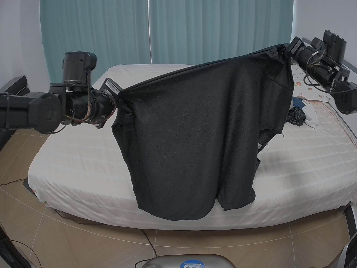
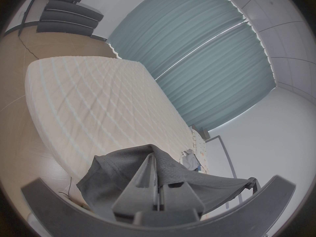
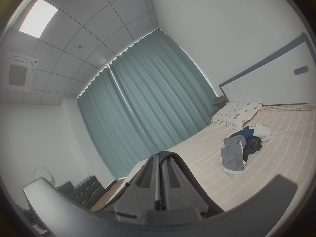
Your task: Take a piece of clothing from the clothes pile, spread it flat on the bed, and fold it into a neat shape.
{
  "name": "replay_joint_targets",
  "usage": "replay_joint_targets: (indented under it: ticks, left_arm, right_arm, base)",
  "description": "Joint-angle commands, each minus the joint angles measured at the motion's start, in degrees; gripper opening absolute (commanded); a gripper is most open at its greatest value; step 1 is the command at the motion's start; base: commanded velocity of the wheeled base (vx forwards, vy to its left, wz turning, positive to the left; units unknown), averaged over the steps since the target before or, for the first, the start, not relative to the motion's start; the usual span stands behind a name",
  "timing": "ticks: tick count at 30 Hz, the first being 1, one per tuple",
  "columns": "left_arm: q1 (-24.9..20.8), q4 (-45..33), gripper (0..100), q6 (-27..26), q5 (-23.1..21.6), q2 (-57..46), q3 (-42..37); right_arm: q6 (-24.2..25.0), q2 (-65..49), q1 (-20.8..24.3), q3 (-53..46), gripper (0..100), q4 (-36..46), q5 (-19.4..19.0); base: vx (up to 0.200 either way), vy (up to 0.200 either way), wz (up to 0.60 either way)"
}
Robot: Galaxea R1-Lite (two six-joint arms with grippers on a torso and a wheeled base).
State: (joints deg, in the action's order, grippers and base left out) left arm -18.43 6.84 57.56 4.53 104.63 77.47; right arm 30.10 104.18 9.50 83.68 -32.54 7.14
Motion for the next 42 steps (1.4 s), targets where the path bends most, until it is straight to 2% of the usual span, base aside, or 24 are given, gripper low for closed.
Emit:
replay_joint_targets:
  ticks: [1, 8, 11, 18, 20, 24, 39, 40, 42]
  left_arm:
    - [1.21, 0.37, 0, 0.18, 0.04, 10.59, 5.41]
    - [1.12, 0.37, 0, 0.18, 0.12, 18.68, 12.79]
    - [1.21, 0.37, 0, 0.27, 0.56, 21.67, 16.40]
    - [0.94, 0.46, 0, -0.08, 0.83, 24.92, 18.68]
    - [0.85, 0.02, 0, 0.00, 3.46, 27.03, 22.28]
    - [0.77, -0.34, 0, 0.00, 6.80, 29.58, 25.71]
    - [0.77, 0.10, 0, 1.23, 7.07, 36.61, 28.61]
    - [0.77, 0.10, 0, 1.23, 7.07, 36.61, 28.61]
    - [0.85, -0.16, 0, 4.40, 6.80, 38.63, 29.32]
  right_arm:
    - [0.58, 11.40, -0.80, 6.76, 0, -0.51, 3.05]
    - [0.40, 18.08, -0.80, 6.32, 0, -8.68, 5.34]
    - [0.40, 20.01, -0.80, 6.41, 0, -9.39, 6.13]
    - [0.49, 24.05, -0.44, 6.06, 0, -9.56, 6.30]
    - [0.49, 25.99, -0.36, 6.06, 0, -10.79, 6.39]
    - [0.22, 28.01, -0.36, 4.30, 0, -13.43, 6.48]
    - [-0.22, 34.95, 0.35, 4.65, 0, -16.68, 7.62]
    - [-0.22, 34.95, 0.35, 4.65, 100, -16.68, 7.62]
    - [-0.30, 37.06, 0.44, 4.65, 100, -17.56, 7.45]
  base:
    - [0.200, 0.000, 0.00]
    - [0.200, 0.000, 0.00]
    - [0.200, 0.000, 0.00]
    - [0.200, 0.000, 0.00]
    - [0.200, 0.000, 0.00]
    - [0.000, 0.000, 0.00]
    - [0.000, 0.000, 0.00]
    - [0.000, 0.000, 0.00]
    - [0.000, 0.000, 0.00]
